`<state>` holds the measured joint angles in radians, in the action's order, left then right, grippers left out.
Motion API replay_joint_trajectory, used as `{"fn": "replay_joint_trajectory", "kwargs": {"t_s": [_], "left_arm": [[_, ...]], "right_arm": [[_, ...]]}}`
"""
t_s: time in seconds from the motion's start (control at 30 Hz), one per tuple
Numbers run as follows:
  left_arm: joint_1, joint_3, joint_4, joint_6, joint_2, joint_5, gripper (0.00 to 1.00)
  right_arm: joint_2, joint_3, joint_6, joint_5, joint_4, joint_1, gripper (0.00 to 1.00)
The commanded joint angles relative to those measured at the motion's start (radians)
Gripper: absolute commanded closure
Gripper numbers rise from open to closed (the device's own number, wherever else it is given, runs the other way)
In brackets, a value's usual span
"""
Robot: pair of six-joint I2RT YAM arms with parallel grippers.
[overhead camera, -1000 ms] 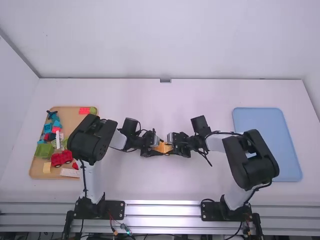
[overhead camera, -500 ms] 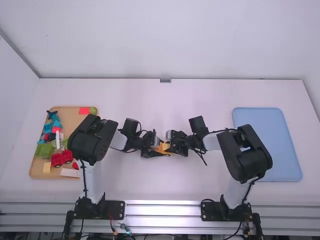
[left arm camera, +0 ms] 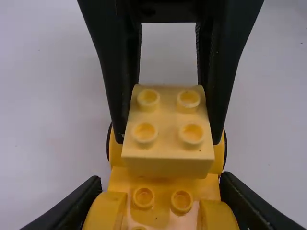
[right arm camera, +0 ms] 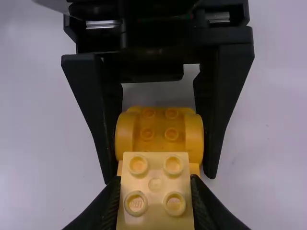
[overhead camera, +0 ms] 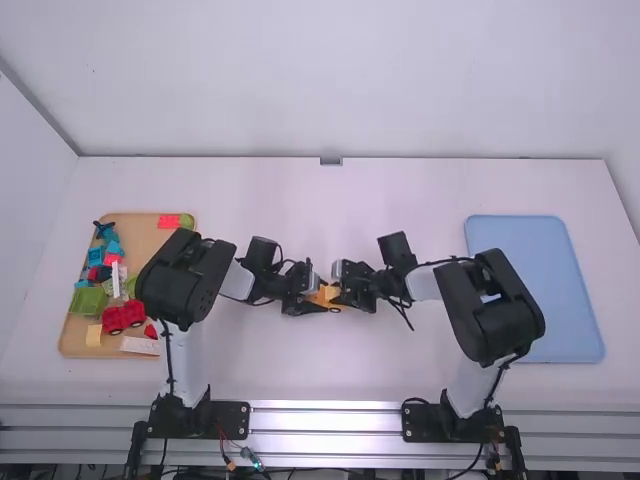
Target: Assemble lego blocks to make yellow taxi
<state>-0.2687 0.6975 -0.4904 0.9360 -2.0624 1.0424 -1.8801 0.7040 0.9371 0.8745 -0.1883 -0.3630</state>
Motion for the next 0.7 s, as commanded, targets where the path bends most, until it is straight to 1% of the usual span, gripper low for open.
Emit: {"fn": "replay_joint_trajectory", "kwargs": {"t_s": [0.0, 0.07, 0.13, 0.17, 0.23, 0.27, 0.3, 0.33, 0.37, 0.4, 0.43, 0.47, 0.5, 0.57, 0.67], "left_arm": [[-0.006, -0.001, 0.006, -0.012, -0.015, 0.011, 0.45], [-0.006, -0.002, 0.004, -0.012, -0.015, 0.011, 0.45], [-0.006, -0.002, 0.003, -0.013, -0.015, 0.011, 0.45], [-0.006, -0.002, 0.004, -0.013, -0.015, 0.011, 0.45], [-0.006, -0.002, 0.003, -0.012, -0.015, 0.011, 0.45], [-0.006, -0.002, 0.004, -0.013, -0.015, 0.011, 0.45], [-0.005, -0.002, 0.003, -0.013, -0.015, 0.011, 0.46], [-0.006, -0.002, 0.003, -0.012, -0.015, 0.010, 0.46], [-0.006, -0.002, 0.004, -0.012, -0.015, 0.011, 0.46], [-0.006, -0.002, 0.004, -0.013, -0.015, 0.010, 0.46], [-0.006, -0.001, 0.004, -0.013, -0.015, 0.011, 0.46], [-0.006, -0.001, 0.003, -0.012, -0.015, 0.011, 0.45], [-0.006, -0.001, 0.003, -0.012, -0.015, 0.010, 0.45], [-0.006, -0.001, 0.004, -0.013, -0.015, 0.011, 0.44], [-0.006, -0.002, 0.003, -0.013, -0.015, 0.011, 0.44]], "right_arm": [[-0.011, 0.003, -0.024, -0.060, 0.009, 0.003, 0.70], [-0.011, 0.003, -0.024, -0.052, 0.009, 0.003, 0.54], [-0.011, 0.003, -0.025, -0.052, 0.009, 0.003, 0.52], [-0.011, 0.003, -0.024, -0.053, 0.009, 0.003, 0.53], [-0.011, 0.003, -0.024, -0.053, 0.009, 0.004, 0.70], [-0.011, 0.003, -0.024, -0.053, 0.010, 0.005, 0.75], [-0.011, 0.003, -0.024, -0.053, 0.009, 0.007, 0.89], [-0.011, 0.003, -0.025, -0.053, 0.009, 0.014, 0.98], [-0.011, 0.003, -0.025, -0.052, 0.010, 0.018, 0.98], [-0.011, 0.003, -0.024, -0.053, 0.011, 0.022, 0.94], [-0.010, 0.003, -0.025, -0.050, 0.012, 0.027, 0.75], [-0.005, 0.003, -0.024, -0.019, 0.013, 0.034, 0.62], [-0.002, 0.003, -0.024, 0.003, 0.013, 0.039, 0.55], [0.013, 0.003, -0.024, 0.059, 0.013, 0.051, 0.45], [0.048, 0.003, -0.013, 0.122, 0.012, 0.068, 0.42]]}}
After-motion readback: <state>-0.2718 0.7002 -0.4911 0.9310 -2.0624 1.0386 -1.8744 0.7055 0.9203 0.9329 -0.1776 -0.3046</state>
